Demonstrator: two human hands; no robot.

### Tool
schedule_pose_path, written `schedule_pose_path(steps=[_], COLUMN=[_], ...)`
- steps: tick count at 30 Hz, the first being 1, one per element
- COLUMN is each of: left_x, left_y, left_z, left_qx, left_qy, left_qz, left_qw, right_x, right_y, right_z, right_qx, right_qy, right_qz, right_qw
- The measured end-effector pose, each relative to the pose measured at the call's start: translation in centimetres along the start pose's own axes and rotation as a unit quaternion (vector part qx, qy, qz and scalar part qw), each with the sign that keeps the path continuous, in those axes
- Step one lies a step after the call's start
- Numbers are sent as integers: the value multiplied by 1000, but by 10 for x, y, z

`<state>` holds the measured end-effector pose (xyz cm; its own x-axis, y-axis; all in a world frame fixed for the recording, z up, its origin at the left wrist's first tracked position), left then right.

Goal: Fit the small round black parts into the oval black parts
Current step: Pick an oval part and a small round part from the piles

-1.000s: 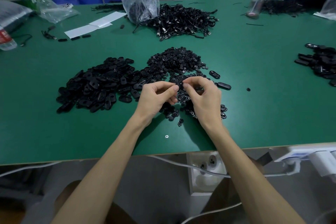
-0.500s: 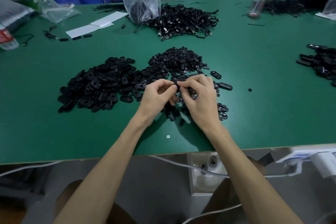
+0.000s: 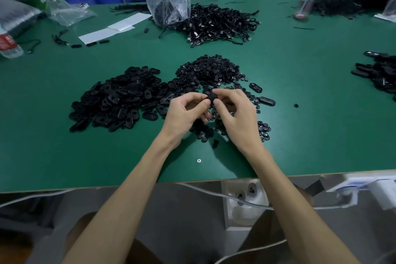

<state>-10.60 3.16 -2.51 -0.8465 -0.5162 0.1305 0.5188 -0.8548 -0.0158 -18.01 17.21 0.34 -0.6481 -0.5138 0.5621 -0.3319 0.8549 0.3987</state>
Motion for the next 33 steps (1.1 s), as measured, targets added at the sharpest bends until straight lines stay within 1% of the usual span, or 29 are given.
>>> schedule_pose_path(steps=[5,15,20,26,30,33], left_x=[-1,-4,-5,-4,-5,-5], left_y=[-3,-6,-6,-4,-3,-2], left_z=[2,8,8,6,6,9], left_qx=[27,105,100,33,72,78], left_qy=[-1,-12,-8,5,-13,-26], left_qz=[-8,10,2,-6,22,29], left_qw=[1000,994,995,999,997,996], right_x=[-1,-2,-2,-3,-2,-2], right_y=[2,-3,-2,3,3,4], right_z=[5,2,3,7,6,7], right_qx=[4,6,8,43,36,56], right_qy=[-27,-36,-38,-64,-66,-75], right_qz=[17,-6,-7,26,22,23], right_qw=[999,999,999,997,997,995])
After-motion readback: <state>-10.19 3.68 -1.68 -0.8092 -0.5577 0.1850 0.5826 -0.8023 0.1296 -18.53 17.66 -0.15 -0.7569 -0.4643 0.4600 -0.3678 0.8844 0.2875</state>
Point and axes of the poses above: each hand's wrist, its own x-axis towards the middle knuckle, its own y-axis out of the back of the hand, z = x × y, the point moved 6 cm from there along x, towards the middle knuckle, and after that the axes turned 5 degrees about y, right-handed, at the moved point
